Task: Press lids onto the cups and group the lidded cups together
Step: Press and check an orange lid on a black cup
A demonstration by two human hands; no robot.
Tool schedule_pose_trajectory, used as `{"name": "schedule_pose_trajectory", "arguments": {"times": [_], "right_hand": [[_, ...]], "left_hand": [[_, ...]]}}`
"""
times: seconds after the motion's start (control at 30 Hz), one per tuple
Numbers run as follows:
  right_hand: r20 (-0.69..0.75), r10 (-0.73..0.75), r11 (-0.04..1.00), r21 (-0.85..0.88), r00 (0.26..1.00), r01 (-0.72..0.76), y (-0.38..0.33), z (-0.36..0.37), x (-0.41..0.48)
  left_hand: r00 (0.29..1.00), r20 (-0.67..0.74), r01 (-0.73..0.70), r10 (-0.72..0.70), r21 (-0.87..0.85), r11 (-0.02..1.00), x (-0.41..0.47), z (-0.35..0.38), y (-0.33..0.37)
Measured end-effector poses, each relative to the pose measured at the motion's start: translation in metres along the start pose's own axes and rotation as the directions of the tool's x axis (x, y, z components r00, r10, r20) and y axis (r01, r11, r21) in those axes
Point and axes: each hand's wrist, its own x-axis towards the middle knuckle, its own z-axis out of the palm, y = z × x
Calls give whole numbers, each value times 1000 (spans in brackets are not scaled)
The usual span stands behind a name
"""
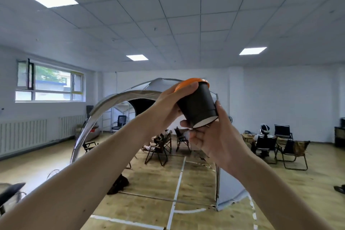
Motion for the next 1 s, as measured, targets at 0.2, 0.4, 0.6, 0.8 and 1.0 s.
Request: {"name": "schedule_pose_trajectory", "arguments": {"times": [0.2, 0.4, 0.6, 0.8, 1.0], "right_hand": [[31, -16, 997, -77, 999, 19, -23, 6, -5], [94, -43, 995, -84, 995, 51, -40, 6, -9], [115, -97, 988, -111, 989, 110, -50, 11, -8], [55, -192, 972, -130, 980, 197, -54, 9, -4], [49, -108, 991, -81, 993, 111, -56, 7, 0]], "left_hand": [[999, 25, -45, 44, 37, 998, 13, 4, 16], [997, 47, -68, 67, 33, 997, 25, 15, 27], [991, 51, -124, 123, 12, 992, 31, 23, 34], [989, -16, -147, 149, 92, 985, 38, 29, 38], [991, 17, -131, 130, 53, 990, 46, 24, 34]]}}
